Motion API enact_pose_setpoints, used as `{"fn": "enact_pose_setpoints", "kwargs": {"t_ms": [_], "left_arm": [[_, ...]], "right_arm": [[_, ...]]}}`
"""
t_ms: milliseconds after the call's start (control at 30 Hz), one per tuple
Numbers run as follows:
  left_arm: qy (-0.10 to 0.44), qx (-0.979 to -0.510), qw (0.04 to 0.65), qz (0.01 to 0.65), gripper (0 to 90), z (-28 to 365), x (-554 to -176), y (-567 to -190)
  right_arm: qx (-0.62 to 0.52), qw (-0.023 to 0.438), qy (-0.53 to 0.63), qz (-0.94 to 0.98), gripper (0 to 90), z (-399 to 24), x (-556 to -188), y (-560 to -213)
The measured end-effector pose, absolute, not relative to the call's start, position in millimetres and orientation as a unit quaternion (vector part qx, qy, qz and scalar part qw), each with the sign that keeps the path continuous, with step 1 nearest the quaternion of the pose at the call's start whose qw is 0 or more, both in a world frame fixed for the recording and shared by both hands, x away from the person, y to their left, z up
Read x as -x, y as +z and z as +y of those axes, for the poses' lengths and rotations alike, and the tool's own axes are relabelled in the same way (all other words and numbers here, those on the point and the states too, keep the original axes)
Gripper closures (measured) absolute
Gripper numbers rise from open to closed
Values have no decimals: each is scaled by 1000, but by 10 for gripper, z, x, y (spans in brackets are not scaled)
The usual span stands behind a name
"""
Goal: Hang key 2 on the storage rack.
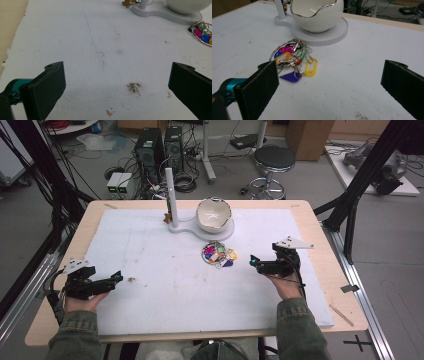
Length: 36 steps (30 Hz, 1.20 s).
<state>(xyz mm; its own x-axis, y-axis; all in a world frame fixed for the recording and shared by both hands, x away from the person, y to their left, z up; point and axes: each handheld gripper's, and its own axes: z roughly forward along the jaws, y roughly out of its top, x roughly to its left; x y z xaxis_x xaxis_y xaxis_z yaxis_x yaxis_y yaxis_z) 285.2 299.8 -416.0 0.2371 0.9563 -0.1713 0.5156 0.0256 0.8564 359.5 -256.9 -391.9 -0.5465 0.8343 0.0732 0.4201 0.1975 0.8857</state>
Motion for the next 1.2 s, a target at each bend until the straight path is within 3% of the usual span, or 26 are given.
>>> {"fn": "enact_pose_setpoints", "kwargs": {"t_ms": [667, 1200], "left_arm": [[230, -653, 447, 567, 16, 3023, -2904, -4180], [234, -645, 453, 569, 17, 3054, -2912, -4179]], "right_arm": [[-403, 165, 438, 787, 5, -2165, -3947, -3974], [-386, 154, 423, 805, 5, -1820, -4148, -3914]]}}
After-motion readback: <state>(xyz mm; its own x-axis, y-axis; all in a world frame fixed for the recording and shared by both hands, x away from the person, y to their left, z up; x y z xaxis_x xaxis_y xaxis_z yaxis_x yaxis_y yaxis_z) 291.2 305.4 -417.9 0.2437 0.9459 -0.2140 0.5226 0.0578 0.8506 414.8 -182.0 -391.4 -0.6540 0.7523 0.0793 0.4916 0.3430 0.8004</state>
